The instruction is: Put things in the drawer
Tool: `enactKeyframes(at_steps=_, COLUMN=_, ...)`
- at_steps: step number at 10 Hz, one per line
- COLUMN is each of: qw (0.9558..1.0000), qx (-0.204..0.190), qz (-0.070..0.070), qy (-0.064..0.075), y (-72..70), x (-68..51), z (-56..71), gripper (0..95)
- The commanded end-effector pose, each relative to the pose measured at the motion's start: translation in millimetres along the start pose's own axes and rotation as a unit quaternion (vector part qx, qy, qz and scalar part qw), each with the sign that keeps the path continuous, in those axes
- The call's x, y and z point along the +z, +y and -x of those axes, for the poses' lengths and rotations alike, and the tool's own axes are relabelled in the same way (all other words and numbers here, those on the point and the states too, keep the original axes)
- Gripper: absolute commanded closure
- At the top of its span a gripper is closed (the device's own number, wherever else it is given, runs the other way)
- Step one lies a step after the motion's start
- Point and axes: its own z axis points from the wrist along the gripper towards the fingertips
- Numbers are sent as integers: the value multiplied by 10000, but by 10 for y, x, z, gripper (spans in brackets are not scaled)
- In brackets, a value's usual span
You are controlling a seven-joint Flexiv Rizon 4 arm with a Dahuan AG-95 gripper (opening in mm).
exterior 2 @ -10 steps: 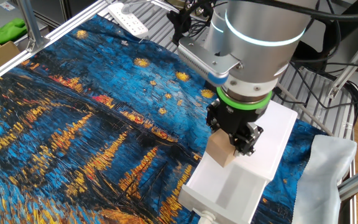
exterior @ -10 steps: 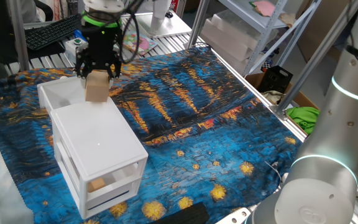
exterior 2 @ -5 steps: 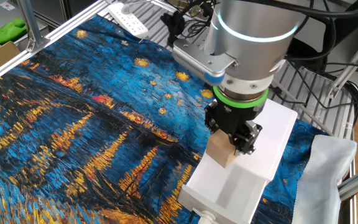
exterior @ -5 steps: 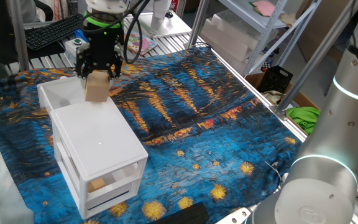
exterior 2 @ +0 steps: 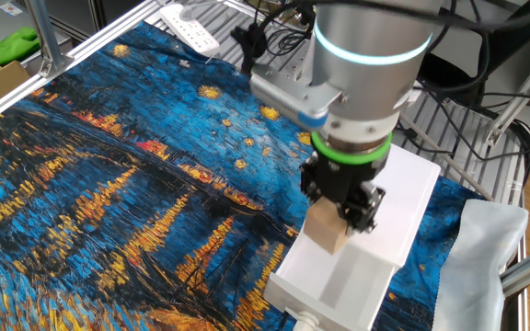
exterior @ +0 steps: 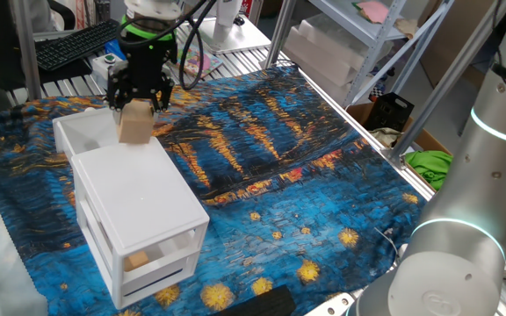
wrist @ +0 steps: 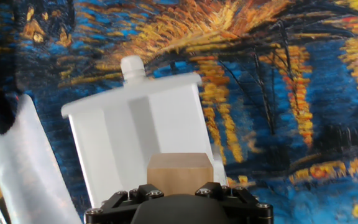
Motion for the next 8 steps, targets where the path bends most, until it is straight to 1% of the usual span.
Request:
enactKeyframes(at_steps=1, qw=10000, qx=7, qz=-3, qy=40, y=26, x=-4, z=115, gripper=950)
enactKeyframes(at_steps=2, qw=10000, qx=16, qz=32, qy=44, y=18, x=-22, z=169, gripper=950)
enactKeyframes(at_steps=4, qw=10000, qx=-19, qz=21, qy=37, y=9, x=-39, z=234, gripper=950)
enactKeyframes(at_steps=5, qw=9999, qx=-122, qz=-58, qy=13, y=10, x=-35, z=272, gripper=950)
enactKeyframes(at_steps=6, qw=9998, qx=-171, qz=-20, qy=16, y=15, x=-24, z=294, gripper=950)
enactKeyframes(at_steps=7, qw=9996, qx=-259, qz=-55, qy=27, y=24, x=-6, z=307, gripper=950)
enactKeyframes(at_steps=8, qw=9996, qx=-286, qz=-41, qy=42, y=36, x=18, z=319, gripper=950)
